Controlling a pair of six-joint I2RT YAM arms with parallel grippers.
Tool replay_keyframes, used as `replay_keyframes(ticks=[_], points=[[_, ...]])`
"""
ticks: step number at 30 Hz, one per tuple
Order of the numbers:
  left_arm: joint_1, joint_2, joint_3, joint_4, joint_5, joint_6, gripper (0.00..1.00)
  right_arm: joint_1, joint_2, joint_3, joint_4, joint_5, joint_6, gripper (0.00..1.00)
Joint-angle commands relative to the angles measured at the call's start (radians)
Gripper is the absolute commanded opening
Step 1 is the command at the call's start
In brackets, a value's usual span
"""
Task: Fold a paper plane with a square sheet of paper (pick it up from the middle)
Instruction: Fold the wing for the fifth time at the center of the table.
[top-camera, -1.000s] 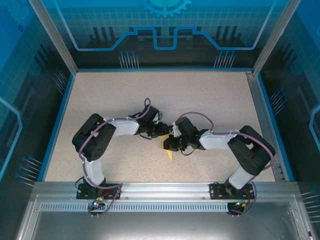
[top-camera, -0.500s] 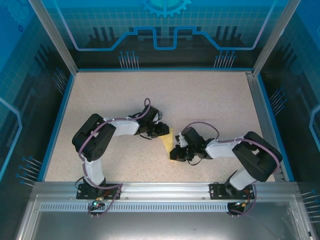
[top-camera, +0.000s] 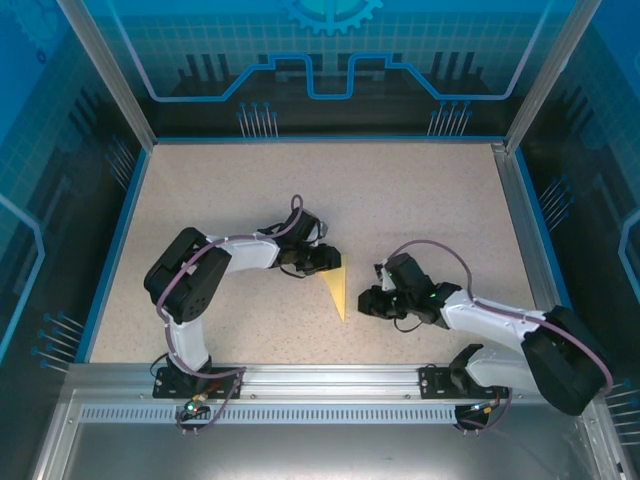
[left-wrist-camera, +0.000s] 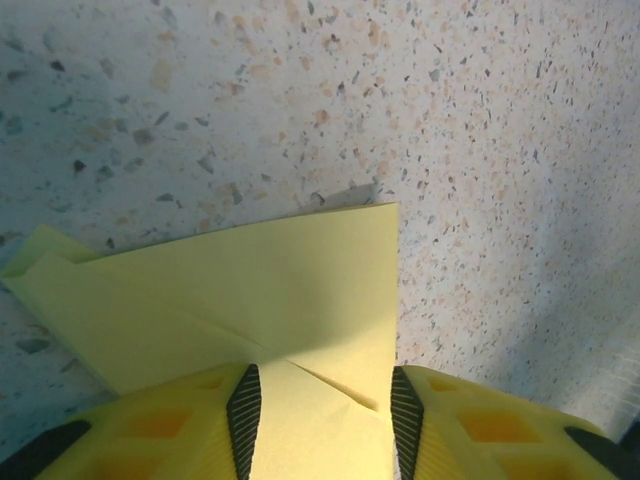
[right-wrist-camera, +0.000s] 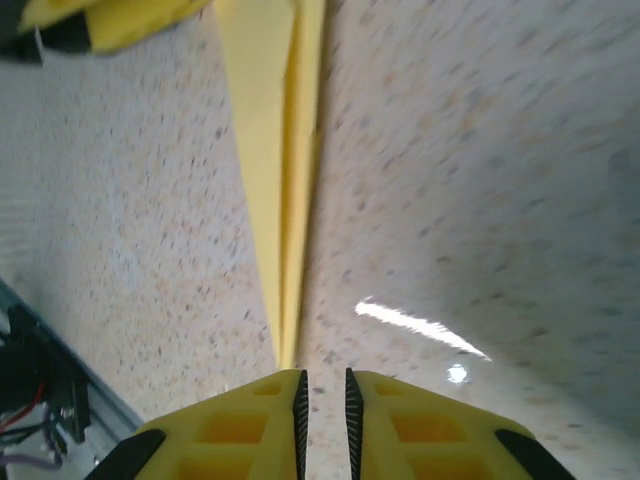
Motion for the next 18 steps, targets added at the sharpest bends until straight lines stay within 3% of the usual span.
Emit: replay_keyframes(ticks=[1, 18], points=[[-0.011, -0.060, 0.043, -0.079, -0.019, 0.042, 0.45, -0.050, -0.039, 0.016, -0.109, 0.073, -0.022, 0.21], [-0.022, -0.098, 0.062, -0.112, -0.033, 0.046, 0.48, -0.065, -0.010, -0.002, -0.051, 0.026, -0.033, 0.24]])
